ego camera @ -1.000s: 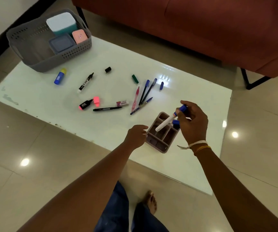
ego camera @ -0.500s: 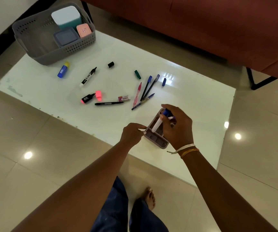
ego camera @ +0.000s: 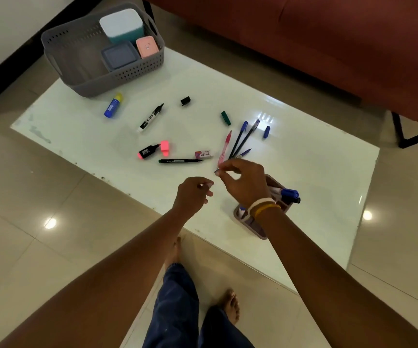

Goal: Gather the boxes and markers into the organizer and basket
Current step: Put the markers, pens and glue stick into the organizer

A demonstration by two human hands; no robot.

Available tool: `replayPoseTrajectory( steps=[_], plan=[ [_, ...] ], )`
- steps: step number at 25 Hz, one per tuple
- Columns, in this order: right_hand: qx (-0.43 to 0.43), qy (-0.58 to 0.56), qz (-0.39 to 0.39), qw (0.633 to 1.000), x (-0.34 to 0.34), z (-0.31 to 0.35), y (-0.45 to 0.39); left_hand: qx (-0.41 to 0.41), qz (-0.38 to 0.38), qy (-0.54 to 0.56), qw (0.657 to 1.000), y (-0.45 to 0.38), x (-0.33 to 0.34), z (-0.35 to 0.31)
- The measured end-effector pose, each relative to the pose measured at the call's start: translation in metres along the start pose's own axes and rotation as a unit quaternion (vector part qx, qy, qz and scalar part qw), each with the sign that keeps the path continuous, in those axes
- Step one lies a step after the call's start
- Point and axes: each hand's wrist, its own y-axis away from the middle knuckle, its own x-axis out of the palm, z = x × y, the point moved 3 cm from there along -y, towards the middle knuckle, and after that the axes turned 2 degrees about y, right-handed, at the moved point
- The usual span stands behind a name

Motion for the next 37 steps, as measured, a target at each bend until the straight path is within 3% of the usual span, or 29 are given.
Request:
replayPoseTrajectory(
  steps=[3,7,12,15,19,22,25,27,30,33,37],
  plan=[
    [-0.004,-0.017,0.011,1.000,0.028,0.023,-0.053,-0.001,-0.037,0.016,0.999,-0.031,-0.038,-0.003],
    [0.024,0.093,0.084,0.992,0.075,0.039,-0.140,0.021,-0.088,-0.009,0.996,-0.088,-0.094,-0.017],
    [0.013,0.308,0.166,0.937,0.110,0.048,-0.224,0.052,-0.176,-0.098,0.978,-0.158,-0.152,-0.042],
    [-0.007,0.349,0.209,0.914,0.127,0.039,-0.256,0.046,-0.188,-0.160,0.968,-0.191,-0.172,-0.039],
    [-0.002,0.321,0.171,0.932,0.140,0.022,-0.278,-0.010,-0.112,-0.270,0.956,-0.220,-0.178,-0.018],
    [0.009,0.295,0.147,0.944,0.145,0.015,-0.275,0.030,-0.093,-0.330,0.939,-0.222,-0.176,-0.013],
    [0.106,0.095,0.088,0.986,0.139,0.016,-0.275,0.063,-0.088,-0.280,0.954,-0.218,-0.174,-0.020],
    [0.144,-0.035,0.051,0.988,0.130,0.023,-0.273,0.079,-0.105,-0.257,0.957,-0.214,-0.177,-0.029],
    [0.150,-0.165,0.070,0.972,0.119,0.036,-0.268,0.109,-0.116,-0.244,0.956,-0.207,-0.179,-0.041],
    [0.148,-0.181,0.102,0.967,0.110,0.044,-0.264,0.136,-0.121,-0.228,0.957,-0.196,-0.177,-0.050],
    [0.156,-0.166,0.043,0.973,0.095,0.046,-0.261,0.146,-0.136,-0.194,0.960,-0.183,-0.173,-0.055]
  ],
)
